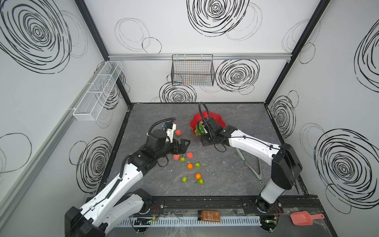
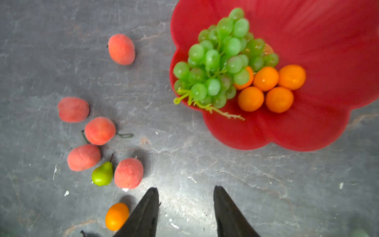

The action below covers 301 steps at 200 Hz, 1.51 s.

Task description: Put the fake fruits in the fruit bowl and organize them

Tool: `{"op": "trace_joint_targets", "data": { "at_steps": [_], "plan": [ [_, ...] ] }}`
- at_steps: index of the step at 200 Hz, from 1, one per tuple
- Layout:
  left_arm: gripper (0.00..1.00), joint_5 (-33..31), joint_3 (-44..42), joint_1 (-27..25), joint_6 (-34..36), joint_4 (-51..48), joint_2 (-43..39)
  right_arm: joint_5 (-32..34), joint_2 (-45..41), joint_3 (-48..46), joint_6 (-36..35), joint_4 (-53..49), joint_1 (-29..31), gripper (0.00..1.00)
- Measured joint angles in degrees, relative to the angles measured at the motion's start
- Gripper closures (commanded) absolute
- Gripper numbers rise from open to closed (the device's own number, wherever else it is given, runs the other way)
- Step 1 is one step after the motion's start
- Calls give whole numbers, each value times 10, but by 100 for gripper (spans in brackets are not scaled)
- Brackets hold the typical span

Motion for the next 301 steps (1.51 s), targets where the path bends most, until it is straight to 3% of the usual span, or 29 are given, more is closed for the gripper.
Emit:
{"op": "trace_joint_targets", "data": {
  "at_steps": [78, 139, 180, 232, 301],
  "plan": [
    [4, -33, -38, -19, -45, -73, -105, -2, -2, -15, 62, 10, 112, 53],
    [4, -33, -71, -15, -75, -97, -136, -13, 58, 1, 71, 7, 153, 53],
    [4, -33, -103, 19, -109, -108, -170, -20, 89, 23, 70, 3, 168, 53],
    [4, -7, -132, 113, -137, -117, -208, -28, 110, 24, 69, -1, 176, 53],
    [4, -5, -139, 119, -153, -119, -208, -34, 131, 24, 69, -2, 176, 53]
  ]
}}
